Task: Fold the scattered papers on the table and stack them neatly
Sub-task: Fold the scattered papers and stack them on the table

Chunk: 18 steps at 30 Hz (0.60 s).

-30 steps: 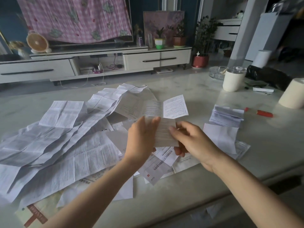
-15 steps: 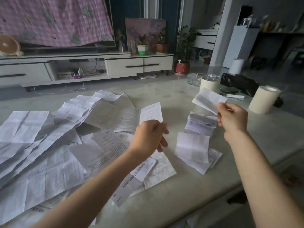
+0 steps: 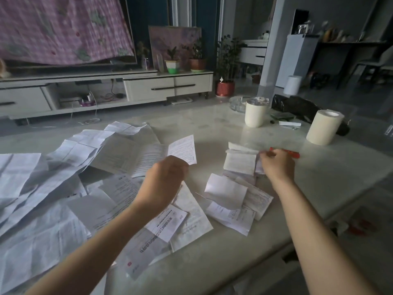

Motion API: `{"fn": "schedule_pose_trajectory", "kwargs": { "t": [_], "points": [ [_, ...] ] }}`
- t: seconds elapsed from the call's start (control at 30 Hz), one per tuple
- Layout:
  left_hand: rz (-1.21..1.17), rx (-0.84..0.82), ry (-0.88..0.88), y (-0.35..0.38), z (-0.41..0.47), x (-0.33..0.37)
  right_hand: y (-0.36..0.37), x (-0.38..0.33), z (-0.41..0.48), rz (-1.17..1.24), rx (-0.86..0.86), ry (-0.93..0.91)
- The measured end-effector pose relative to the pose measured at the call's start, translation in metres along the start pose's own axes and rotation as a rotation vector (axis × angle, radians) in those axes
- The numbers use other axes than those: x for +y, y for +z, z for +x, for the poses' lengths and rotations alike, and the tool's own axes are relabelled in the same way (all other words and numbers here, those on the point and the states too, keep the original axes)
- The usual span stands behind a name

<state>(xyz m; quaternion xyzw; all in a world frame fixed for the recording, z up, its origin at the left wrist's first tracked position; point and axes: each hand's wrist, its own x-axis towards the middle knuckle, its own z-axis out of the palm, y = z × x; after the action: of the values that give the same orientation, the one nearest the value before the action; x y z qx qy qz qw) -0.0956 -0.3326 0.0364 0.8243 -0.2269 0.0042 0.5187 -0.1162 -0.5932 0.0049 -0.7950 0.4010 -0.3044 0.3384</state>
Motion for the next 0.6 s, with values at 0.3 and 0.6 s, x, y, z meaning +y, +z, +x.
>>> {"fn": "schedule_pose_trajectory", "kwargs": {
  "t": [0.3,0.6],
  "points": [
    [0.274,0.178,0.064,-0.043,-0.001,-0.02,-0.019,-0.048,-0.028,0.139,0.063,-0.166],
    [0.477,0.125,-0.044,-0.087,-0.032,-0.048,0.026,-0.098,-0.14,-0.105,-0.806,-0.554]
  ]
}}
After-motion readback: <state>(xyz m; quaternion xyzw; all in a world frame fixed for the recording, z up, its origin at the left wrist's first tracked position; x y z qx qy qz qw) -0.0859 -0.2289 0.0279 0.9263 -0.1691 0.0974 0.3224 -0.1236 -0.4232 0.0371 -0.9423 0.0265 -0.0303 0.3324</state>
